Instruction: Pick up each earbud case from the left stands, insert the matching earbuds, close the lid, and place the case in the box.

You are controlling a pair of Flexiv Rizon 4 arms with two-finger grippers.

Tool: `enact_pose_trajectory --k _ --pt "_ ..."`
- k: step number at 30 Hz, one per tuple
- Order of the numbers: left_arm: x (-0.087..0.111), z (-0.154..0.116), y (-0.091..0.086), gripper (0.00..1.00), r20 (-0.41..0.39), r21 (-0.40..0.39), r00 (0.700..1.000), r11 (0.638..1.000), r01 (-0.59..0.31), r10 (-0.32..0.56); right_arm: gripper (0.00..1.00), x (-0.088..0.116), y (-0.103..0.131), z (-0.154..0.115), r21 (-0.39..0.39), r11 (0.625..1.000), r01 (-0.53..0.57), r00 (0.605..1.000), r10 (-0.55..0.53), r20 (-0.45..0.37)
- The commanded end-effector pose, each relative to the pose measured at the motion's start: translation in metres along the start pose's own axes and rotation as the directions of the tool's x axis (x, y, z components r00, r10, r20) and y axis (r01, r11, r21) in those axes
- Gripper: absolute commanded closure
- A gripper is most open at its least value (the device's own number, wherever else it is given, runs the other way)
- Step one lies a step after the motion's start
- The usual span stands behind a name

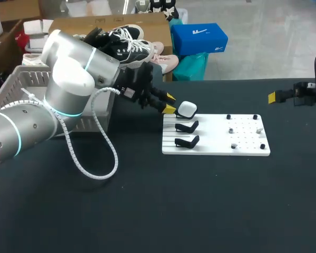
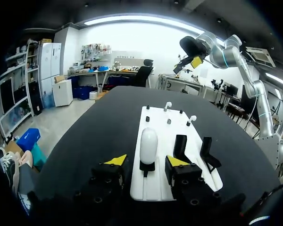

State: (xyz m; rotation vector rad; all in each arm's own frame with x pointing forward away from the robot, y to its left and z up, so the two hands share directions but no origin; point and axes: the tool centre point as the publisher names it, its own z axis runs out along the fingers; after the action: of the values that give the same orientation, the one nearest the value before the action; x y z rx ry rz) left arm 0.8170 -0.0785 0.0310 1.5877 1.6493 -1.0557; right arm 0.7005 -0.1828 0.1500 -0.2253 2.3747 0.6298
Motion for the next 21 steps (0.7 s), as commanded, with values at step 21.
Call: enact_pose_trajectory --k 21 --pt "-0.003 0.022 0.006 0.46 0.013 0.032 1.000 0.999 -0.014 0.014 0.00 0.000 -0.001 0.000 -0.004 1.000 0.002 1.000 -0.002 0.000"
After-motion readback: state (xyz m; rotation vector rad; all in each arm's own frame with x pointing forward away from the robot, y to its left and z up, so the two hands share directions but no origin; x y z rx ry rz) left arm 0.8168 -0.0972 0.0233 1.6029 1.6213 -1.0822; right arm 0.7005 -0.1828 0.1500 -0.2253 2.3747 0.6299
